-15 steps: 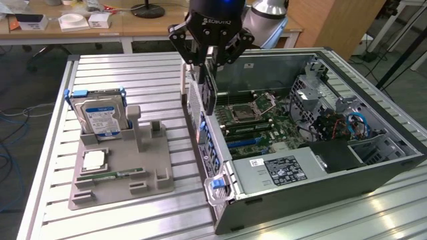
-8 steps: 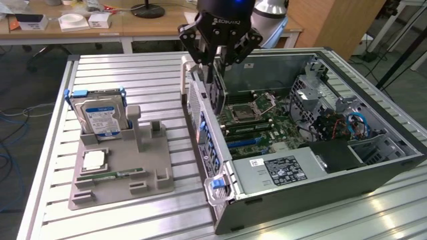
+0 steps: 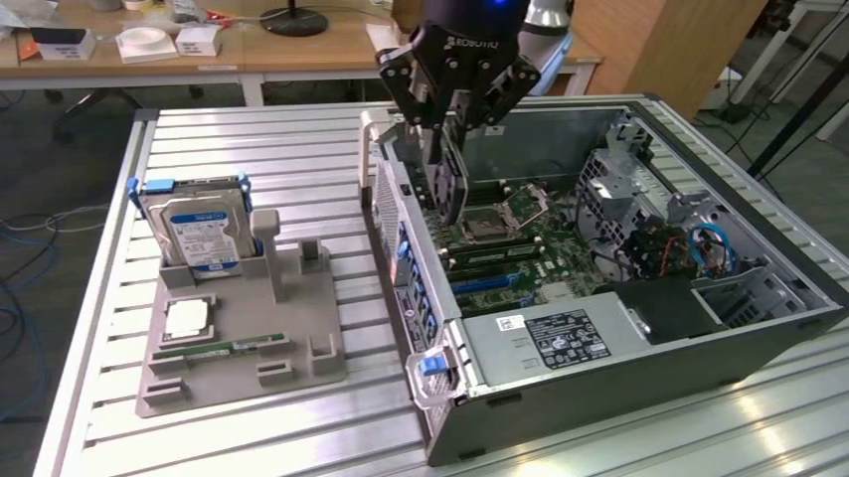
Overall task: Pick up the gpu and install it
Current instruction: 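Pick up the gpu and move the gpu toward the slot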
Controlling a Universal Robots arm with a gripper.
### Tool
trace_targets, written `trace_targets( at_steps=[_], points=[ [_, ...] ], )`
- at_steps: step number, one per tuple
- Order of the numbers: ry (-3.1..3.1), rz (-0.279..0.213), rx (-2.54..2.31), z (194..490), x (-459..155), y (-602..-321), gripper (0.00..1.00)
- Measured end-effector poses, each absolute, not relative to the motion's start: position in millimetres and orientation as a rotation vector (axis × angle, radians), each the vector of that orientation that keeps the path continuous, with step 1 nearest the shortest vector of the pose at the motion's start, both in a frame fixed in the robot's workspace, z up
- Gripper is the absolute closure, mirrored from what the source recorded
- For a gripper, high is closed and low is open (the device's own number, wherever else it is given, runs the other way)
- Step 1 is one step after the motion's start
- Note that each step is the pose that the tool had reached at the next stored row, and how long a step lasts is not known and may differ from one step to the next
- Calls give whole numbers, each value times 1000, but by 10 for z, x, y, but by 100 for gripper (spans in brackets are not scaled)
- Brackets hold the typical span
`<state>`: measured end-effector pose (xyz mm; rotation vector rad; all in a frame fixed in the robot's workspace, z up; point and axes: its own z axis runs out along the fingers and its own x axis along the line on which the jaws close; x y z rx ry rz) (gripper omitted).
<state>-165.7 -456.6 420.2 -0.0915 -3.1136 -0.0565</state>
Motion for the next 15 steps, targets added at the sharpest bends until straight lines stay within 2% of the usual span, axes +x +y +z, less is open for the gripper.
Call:
trace_targets(
  at_steps=[15],
  points=[
    [-3114, -56, -92, 4202, -1347, -4566, 74]
  ],
)
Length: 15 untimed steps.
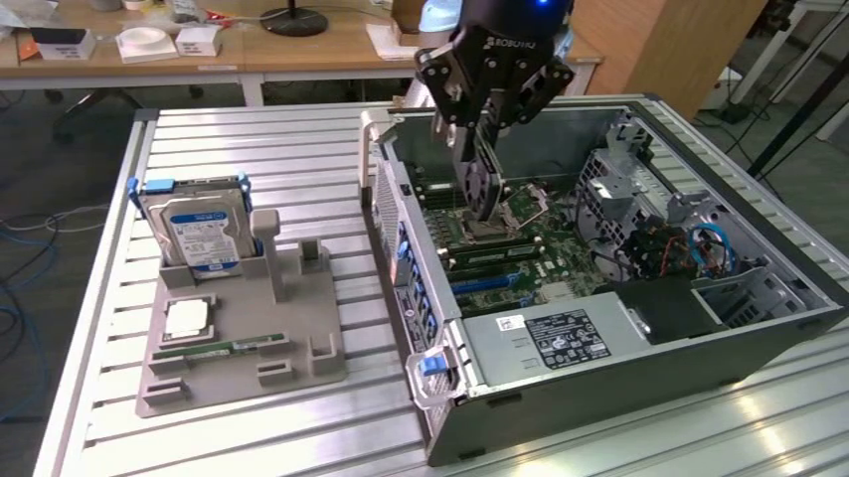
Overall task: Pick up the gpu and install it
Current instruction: 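Pick up the gpu and move the gpu toward the slot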
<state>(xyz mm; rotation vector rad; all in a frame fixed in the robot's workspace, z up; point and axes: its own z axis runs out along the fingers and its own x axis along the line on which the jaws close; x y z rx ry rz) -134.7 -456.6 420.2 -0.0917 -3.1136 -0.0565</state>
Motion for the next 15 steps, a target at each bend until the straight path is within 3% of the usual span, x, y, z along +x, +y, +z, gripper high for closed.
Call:
trace_targets(
  at_steps=[15],
  points=[
    [-3114, -57, -92, 4201, -1028, -4566, 74]
  ],
)
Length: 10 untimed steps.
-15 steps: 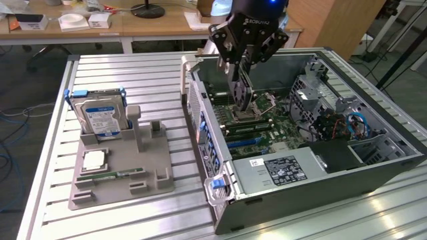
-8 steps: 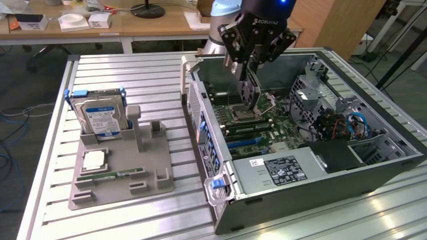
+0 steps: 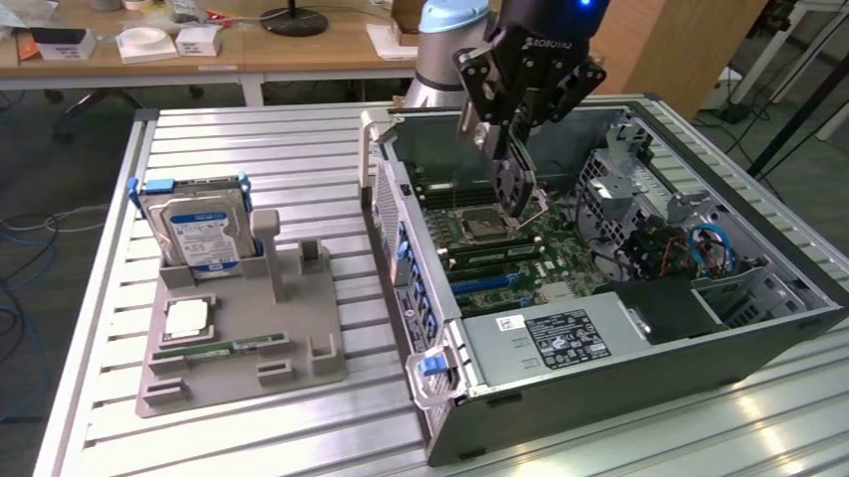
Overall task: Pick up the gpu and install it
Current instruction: 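Pick up the gpu and move the gpu toward the slot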
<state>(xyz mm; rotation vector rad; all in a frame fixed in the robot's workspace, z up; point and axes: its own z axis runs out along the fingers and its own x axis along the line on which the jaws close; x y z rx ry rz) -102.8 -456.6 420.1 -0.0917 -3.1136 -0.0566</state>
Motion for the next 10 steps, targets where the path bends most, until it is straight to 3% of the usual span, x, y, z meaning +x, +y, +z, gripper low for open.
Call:
trace_targets(
  at_steps=[10],
  points=[
    [-3114, -57, -92, 4201, -826, -4566, 74]
  ],
)
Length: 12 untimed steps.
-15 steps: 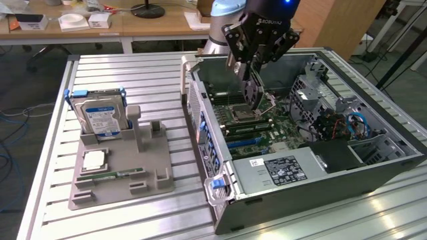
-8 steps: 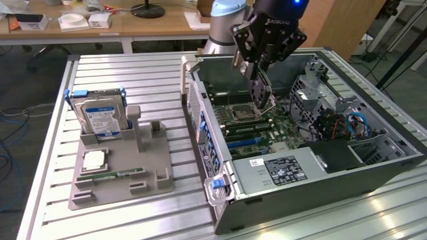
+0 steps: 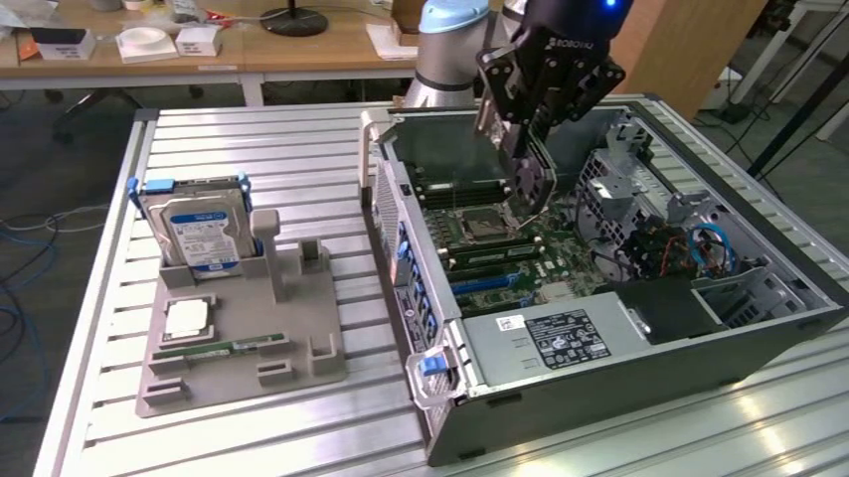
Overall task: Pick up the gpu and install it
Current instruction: 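Pick up the gpu and move the gpu toward the slot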
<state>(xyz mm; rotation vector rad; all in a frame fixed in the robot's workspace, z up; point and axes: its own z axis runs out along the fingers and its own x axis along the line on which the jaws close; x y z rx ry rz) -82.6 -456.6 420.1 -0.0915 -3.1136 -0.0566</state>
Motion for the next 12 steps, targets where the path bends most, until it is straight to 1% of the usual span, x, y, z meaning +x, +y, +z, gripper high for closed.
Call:
trace_targets(
  at_steps=[12],
  points=[
    [-3114, -57, -92, 4202, -587, -4566, 74]
  ],
)
